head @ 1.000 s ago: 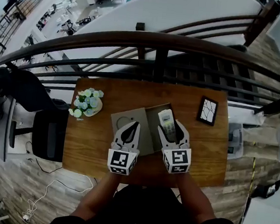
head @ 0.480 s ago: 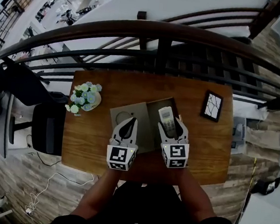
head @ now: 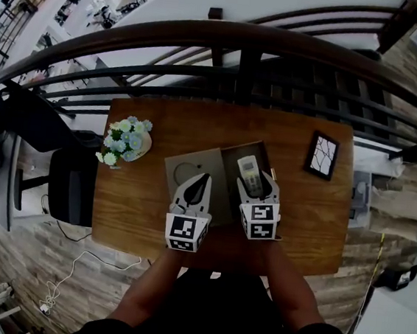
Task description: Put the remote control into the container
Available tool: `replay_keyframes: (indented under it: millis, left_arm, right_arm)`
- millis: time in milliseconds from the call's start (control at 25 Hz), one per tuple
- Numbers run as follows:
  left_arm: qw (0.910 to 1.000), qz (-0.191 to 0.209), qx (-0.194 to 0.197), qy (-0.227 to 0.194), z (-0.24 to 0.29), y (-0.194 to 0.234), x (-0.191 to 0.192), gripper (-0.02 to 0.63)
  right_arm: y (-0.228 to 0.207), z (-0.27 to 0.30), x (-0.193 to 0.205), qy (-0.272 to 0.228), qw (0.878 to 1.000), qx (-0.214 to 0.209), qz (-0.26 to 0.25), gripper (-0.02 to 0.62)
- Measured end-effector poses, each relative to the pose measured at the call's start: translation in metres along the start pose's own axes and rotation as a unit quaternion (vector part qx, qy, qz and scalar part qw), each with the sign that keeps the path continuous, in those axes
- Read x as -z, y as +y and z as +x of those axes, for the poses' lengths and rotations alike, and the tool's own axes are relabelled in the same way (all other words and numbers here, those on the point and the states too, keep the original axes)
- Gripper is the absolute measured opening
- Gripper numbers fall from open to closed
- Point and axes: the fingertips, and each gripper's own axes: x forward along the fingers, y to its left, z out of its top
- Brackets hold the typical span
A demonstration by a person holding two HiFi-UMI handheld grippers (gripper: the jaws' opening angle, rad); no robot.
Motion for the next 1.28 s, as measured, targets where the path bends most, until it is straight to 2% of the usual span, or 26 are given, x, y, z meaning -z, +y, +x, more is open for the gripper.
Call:
replay_keyframes:
  millis: [400,680,1280]
  left_arm:
    - [0.9999,-0.006,0.004,0.011,0.006,0.002,0.017,0.008]
    - [0.9997,-0.01,0.008,0.019,0.007,0.003,0.023,0.008]
    - [0.9998,-0.012,0.003,0.013,0.0,0.004,0.02,0.008]
  right_arm:
    - [-0.008,0.028,0.031,0.059,0.998,0.001,-0.001,0.265]
    - [-0.006,0.038,0.044,0.103,0.994,-0.008,0.019,0.265]
    - [-0.004,0.047,0.06,0.157,0.987,-0.012,0.039,0.265]
